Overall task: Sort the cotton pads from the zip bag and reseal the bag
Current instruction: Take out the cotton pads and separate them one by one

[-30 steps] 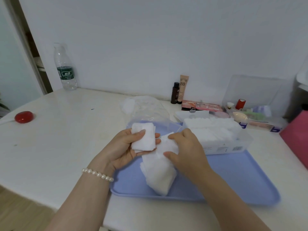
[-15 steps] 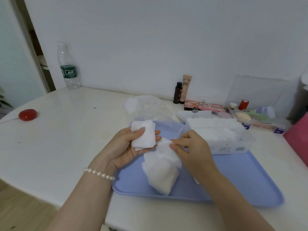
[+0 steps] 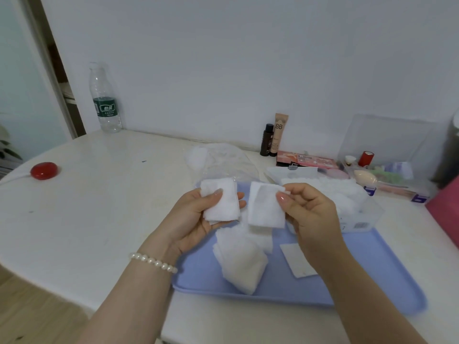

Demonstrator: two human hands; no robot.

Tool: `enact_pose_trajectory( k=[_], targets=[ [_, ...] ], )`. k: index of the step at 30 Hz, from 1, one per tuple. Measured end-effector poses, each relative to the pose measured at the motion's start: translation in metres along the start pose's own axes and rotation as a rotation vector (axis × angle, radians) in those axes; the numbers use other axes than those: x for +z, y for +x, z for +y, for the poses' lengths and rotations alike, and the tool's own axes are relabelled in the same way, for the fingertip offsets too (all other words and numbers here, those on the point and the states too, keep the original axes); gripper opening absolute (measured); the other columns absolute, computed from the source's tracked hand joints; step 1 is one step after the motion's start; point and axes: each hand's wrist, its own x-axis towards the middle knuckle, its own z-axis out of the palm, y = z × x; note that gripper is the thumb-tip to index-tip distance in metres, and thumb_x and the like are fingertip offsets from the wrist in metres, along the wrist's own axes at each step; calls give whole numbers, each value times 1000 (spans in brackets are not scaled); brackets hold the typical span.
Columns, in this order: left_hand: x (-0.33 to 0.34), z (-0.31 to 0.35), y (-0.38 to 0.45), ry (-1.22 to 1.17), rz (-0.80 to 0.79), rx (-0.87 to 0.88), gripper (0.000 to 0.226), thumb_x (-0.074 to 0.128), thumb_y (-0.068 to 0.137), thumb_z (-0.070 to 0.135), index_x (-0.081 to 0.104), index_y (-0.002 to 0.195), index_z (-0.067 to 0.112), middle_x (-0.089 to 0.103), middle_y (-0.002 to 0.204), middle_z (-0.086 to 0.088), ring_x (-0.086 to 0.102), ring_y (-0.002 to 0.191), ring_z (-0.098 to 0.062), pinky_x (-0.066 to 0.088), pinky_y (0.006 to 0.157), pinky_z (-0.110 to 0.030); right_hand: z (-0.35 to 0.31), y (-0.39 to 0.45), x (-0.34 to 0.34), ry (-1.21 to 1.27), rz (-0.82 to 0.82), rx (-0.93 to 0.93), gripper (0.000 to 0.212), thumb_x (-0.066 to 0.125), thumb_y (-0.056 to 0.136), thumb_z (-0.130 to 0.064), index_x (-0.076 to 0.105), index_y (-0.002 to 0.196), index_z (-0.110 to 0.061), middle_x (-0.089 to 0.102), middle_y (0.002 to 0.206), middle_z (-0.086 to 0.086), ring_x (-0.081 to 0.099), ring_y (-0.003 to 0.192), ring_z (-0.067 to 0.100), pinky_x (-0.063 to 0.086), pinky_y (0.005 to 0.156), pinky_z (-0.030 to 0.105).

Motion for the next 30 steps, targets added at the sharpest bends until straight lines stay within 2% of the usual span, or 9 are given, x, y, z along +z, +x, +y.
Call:
enact_pose_trajectory(
  k=[4, 7, 11, 15, 21, 24, 26, 28, 30],
  targets=[
    [16, -4, 3, 101, -45, 4, 20, 46, 92, 4, 61, 106, 1, 74, 90, -11, 72, 78, -20, 59, 61, -31, -6, 1, -1, 268, -92, 208, 19, 59, 69, -10, 63, 87, -5, 70, 77, 6, 67, 71, 14, 57, 61, 24],
    [28, -11, 3, 111, -82, -11, 22, 47, 92, 4, 62, 108, 2, 72, 99, -14, 70, 88, -24, 59, 71, -35, -6, 0, 1, 293, -67, 222, 22, 58, 68, -11, 63, 88, -4, 70, 78, 6, 67, 70, 14, 55, 56, 24],
    [36, -30, 4, 130, -51, -27, 24, 47, 93, 9, 62, 112, 7, 70, 107, -12, 67, 94, -22, 56, 78, -36, -1, -1, 1, 223, 30, 138, 10, 58, 79, -4, 64, 87, -7, 71, 74, 2, 67, 71, 13, 56, 59, 25],
    [42, -39, 3, 100, -46, -39, 30, 42, 97, 10, 59, 121, 6, 68, 112, -14, 65, 95, -22, 56, 72, -32, 2, -3, 4, -12, 72, -6, 25, 58, 84, 6, 66, 78, -17, 68, 66, -6, 63, 66, 9, 53, 58, 23],
    [40, -38, 2, -42, -58, 6, 45, 51, 82, 20, 58, 121, -1, 64, 118, -18, 63, 103, -26, 54, 82, -34, 2, -7, 7, -154, 58, -143, 28, 58, 80, 15, 67, 83, -12, 66, 67, -9, 61, 63, 0, 50, 64, 13],
    [35, -34, 2, -177, -58, -9, 33, 51, 81, 24, 72, 98, 4, 71, 103, -17, 69, 90, -23, 57, 73, -34, 3, -6, 5, -122, 104, -110, 25, 61, 80, 10, 69, 81, -15, 66, 63, -11, 60, 63, 1, 50, 64, 13],
    [33, -31, 3, -253, -53, 12, 27, 54, 81, 20, 77, 75, 7, 73, 89, -14, 71, 80, -21, 58, 72, -35, 4, -4, 2, -77, 157, -57, 21, 64, 80, 5, 69, 77, -16, 67, 63, -9, 60, 64, 2, 51, 63, 15],
    [30, -31, 3, -260, -49, -4, 12, 67, 74, 11, 75, 80, 4, 71, 94, -18, 70, 83, -25, 54, 82, -41, 5, -3, 0, -79, 185, -25, 20, 65, 80, 3, 69, 76, -16, 69, 62, -9, 62, 64, 1, 52, 63, 15],
    [29, -32, 3, -199, -37, -24, 29, 74, 66, -4, 68, 95, 0, 69, 97, -19, 69, 84, -26, 53, 83, -42, 4, -3, 0, -109, 184, -38, 21, 65, 80, 4, 68, 74, -15, 69, 60, -12, 61, 62, -3, 50, 60, 12]
  ],
)
